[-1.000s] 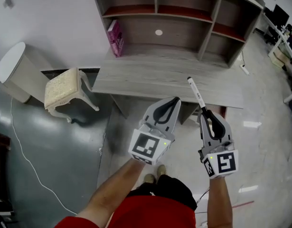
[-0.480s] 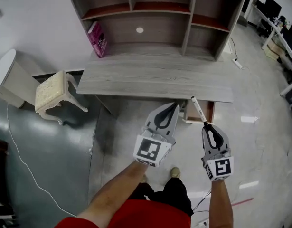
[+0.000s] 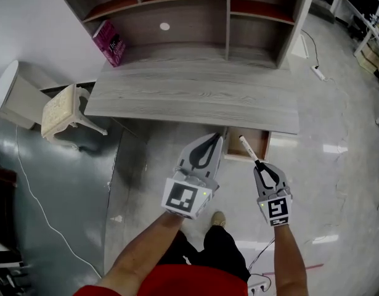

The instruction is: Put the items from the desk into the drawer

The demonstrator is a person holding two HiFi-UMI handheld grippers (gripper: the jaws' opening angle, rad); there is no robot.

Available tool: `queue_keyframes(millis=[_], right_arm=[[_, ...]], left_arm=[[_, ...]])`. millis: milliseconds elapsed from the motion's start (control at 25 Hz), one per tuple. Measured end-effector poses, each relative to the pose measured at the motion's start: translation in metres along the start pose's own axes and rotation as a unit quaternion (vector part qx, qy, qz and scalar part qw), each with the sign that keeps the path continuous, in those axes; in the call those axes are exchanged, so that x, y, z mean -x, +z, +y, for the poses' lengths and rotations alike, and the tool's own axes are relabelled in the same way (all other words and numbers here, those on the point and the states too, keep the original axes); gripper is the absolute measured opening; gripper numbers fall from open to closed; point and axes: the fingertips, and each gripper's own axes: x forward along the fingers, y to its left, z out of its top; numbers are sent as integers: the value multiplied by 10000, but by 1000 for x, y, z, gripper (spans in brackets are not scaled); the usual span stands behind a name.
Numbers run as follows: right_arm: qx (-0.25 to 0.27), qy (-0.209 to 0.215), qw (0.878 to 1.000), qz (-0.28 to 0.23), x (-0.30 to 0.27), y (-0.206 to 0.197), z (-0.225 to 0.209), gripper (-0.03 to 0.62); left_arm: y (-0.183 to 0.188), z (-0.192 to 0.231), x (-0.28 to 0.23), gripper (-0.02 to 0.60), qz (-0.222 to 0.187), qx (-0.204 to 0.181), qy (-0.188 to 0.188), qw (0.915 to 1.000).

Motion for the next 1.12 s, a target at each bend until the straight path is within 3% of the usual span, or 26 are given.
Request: queue_keyframes(millis=[520, 760, 1120], right_arm=[[332, 665, 9945, 736, -91, -79, -31, 83], [467, 897, 9913, 839, -118, -89, -33, 83], [472, 1045, 9811, 1560, -139, -116, -36, 92]], left_arm=[[-34, 10, -38, 9, 372, -110, 411, 9984], [-42, 19, -43, 8, 485, -156, 561, 9971], [-45, 28, -44, 8, 633, -208, 677, 9955]])
